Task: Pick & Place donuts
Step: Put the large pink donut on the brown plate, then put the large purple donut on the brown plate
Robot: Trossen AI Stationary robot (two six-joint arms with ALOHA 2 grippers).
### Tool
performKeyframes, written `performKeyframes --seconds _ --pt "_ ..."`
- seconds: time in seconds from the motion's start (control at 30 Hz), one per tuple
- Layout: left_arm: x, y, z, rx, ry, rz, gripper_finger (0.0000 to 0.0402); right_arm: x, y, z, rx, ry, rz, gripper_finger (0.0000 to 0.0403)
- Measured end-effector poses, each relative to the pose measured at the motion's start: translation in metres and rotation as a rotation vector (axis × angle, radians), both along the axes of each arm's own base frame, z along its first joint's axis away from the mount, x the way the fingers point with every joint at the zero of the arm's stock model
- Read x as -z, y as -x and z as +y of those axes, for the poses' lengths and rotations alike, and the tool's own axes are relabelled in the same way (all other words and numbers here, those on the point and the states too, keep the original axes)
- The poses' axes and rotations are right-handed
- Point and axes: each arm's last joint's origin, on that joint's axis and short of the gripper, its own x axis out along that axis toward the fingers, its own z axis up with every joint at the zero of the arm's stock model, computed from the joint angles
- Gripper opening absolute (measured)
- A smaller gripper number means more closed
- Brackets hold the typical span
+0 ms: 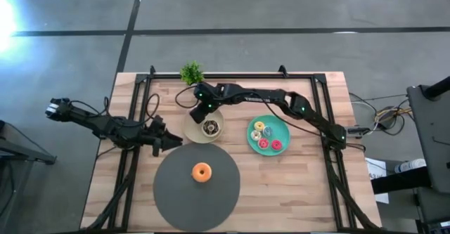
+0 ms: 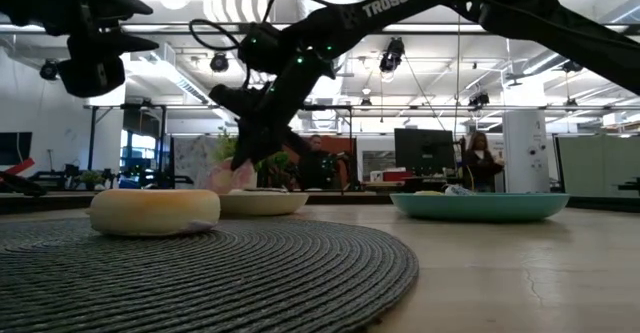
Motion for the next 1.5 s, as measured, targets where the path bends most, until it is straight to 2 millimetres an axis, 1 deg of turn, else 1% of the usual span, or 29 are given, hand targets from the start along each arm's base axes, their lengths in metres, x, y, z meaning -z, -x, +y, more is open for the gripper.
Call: performKeyframes --seconds 0.07,0.13,0.27,0.4,0.5,0.67,0.8,0.87,0.93,1.0,1.07,1.2,1.37,1.5 --pt "0.001 0.0 0.0 0.003 -0.015 0.005 0.0137 0.001 0.001 -0.001 -0.007 0.003 0.012 0.0033" --pt "0.001 0.0 0.0 0.005 -0.022 0.003 0.0137 0.002 0.002 -0.001 -0.013 0.0 0.018 0.0047" --pt "0.001 0.0 0.0 0.008 -0.038 0.003 0.0137 0.004 0.004 -0.001 -0.006 0.008 0.042 0.0093" --pt "0.001 0.0 0.0 0.012 -0.044 0.002 0.0137 0.007 0.008 -0.002 -0.039 0.084 0.11 0.0141" --pt "0.001 0.0 0.0 0.013 -0.045 0.003 0.0137 0.004 0.01 -0.002 -0.079 0.18 0.162 0.0167" --pt "0.003 0.0 0.0 0.015 -0.051 0.022 0.0137 -0.011 0.014 0.0 -0.111 0.325 0.255 0.019" --pt "0.004 0.001 0.0 0.016 -0.055 0.034 0.0137 -0.032 0.015 0.008 -0.194 0.415 0.297 0.0196" --pt "0.004 0.001 0.0 0.016 -0.054 0.035 0.0137 -0.043 0.015 0.02 -0.304 0.46 0.299 0.0195" --pt "0.004 0.001 0.0 0.017 -0.055 0.036 0.0137 -0.054 0.017 0.04 -0.45 0.477 0.279 0.0192" --pt "0.005 0.001 0.0 0.024 -0.056 0.043 0.0137 -0.064 0.017 0.062 -0.572 0.453 0.228 0.0188" --pt "0.005 0.001 0.0 0.038 -0.059 0.044 0.0137 -0.068 0.02 0.083 -0.658 0.403 0.206 0.0184" --pt "0.005 0.001 -0.001 0.054 -0.061 0.045 0.0137 -0.067 0.026 0.117 -0.766 0.401 0.271 0.0178" --pt "0.005 0.001 -0.002 0.07 -0.079 0.044 0.0137 -0.07 0.033 0.174 -0.994 0.462 0.261 0.0175" --pt "0.005 0.001 -0.002 0.078 -0.091 0.043 0.0137 -0.059 0.037 0.204 -1.11 0.5 0.273 0.0175"
